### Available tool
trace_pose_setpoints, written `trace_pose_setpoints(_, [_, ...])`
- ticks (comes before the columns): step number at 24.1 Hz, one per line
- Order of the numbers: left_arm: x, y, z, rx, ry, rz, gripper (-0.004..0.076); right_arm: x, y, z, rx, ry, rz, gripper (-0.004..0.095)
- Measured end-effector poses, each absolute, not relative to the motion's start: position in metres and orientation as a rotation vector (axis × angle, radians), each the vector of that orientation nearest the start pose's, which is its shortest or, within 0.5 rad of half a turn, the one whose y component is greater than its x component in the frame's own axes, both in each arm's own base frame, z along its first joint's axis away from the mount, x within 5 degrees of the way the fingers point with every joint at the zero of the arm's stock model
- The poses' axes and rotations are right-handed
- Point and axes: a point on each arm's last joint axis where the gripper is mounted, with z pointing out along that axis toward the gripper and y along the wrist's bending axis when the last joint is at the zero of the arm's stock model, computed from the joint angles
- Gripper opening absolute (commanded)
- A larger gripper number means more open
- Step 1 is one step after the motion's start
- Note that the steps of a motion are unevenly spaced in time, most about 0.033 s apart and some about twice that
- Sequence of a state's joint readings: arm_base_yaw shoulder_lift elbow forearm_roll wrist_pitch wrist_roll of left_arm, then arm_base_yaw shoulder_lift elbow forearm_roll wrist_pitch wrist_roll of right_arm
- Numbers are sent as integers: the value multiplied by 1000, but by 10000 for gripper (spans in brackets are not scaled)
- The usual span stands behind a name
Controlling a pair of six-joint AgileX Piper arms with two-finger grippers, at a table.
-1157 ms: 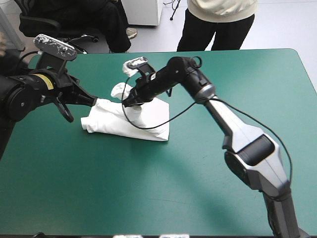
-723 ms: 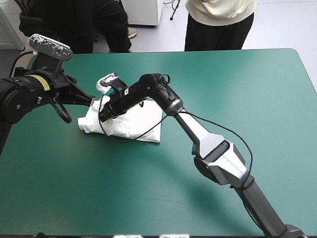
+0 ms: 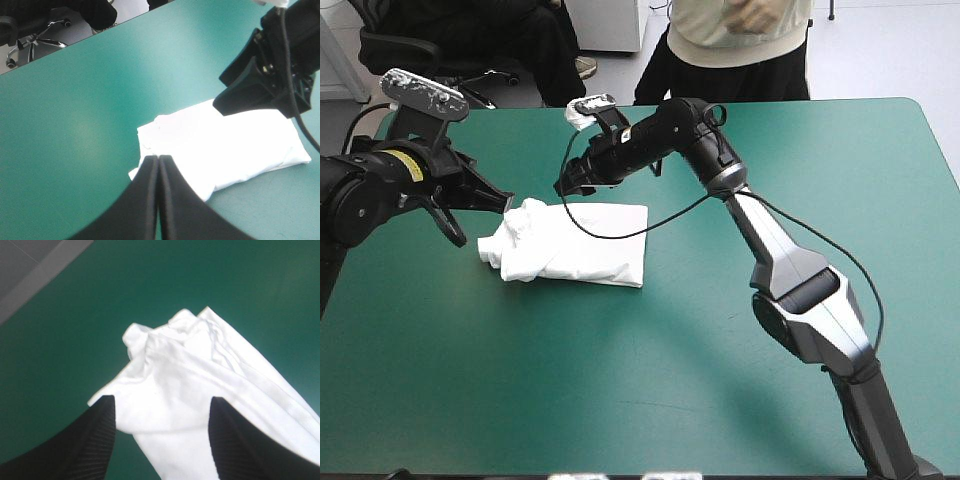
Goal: Fold the cloth
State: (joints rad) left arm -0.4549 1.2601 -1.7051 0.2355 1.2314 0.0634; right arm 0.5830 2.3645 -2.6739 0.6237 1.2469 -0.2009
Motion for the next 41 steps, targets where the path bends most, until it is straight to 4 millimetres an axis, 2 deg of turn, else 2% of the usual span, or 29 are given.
trace_pose_setpoints(2, [210, -80, 493, 551, 2174, 84, -17, 384, 305, 348, -1001, 2314, 839, 462])
trace_pose_setpoints(3, [210, -80, 493, 551, 2174, 84, -17, 379, 300, 350, -1022, 2324, 800, 463])
trace_pose_setpoints(4, [210, -80, 493, 551, 2174, 85, -17, 371, 290, 339, -1054, 2392, 742, 463])
trace_pose_setpoints(6, [210, -80, 493, 551, 2174, 85, -17, 359, 274, 335, -1069, 2428, 690, 463])
trace_pose_setpoints(7, [210, -80, 493, 551, 2174, 85, -17, 355, 264, 324, -1049, 2451, 671, 463])
trace_pose_setpoints(8, [210, -80, 493, 550, 2174, 84, -17, 351, 255, 324, -1013, 2445, 671, 463])
trace_pose_setpoints(12, [210, -80, 493, 547, 2175, 83, -17, 353, 220, 301, -776, 2430, 745, 497])
trace_pose_setpoints(14, [210, -80, 493, 547, 2175, 83, -17, 358, 203, 281, -673, 2436, 806, 519])
trace_pose_setpoints(16, [210, -80, 493, 547, 2175, 83, -17, 363, 196, 260, -613, 2460, 868, 543])
trace_pose_setpoints(21, [216, -83, 489, 554, 2191, 87, -17, 374, 202, 222, -558, 2487, 994, 564])
trace_pose_setpoints(27, [228, -89, 480, 569, 2225, 97, -17, 385, 215, 190, -478, 2460, 1179, 563])
trace_pose_setpoints(29, [229, -90, 480, 570, 2227, 97, -17, 387, 217, 185, -482, 2463, 1204, 563])
trace_pose_setpoints(31, [229, -90, 480, 570, 2227, 97, -17, 390, 221, 186, -490, 2454, 1219, 522])
trace_pose_setpoints(32, [229, -90, 480, 570, 2227, 97, -17, 390, 222, 186, -495, 2451, 1220, 365])
trace_pose_setpoints(33, [229, -90, 480, 570, 2227, 97, -17, 392, 227, 187, -516, 2442, 1232, 129])
trace_pose_setpoints(34, [229, -90, 480, 570, 2227, 97, -17, 393, 230, 190, -541, 2431, 1239, -13])
trace_pose_setpoints(37, [229, -90, 480, 570, 2227, 97, -17, 397, 230, 194, -571, 2430, 1201, 5])
trace_pose_setpoints(39, [229, -90, 480, 570, 2227, 97, -17, 400, 219, 198, -559, 2452, 1115, 5])
trace_pose_setpoints(41, [229, -90, 480, 570, 2227, 97, -17, 399, 196, 213, -605, 2491, 941, 5])
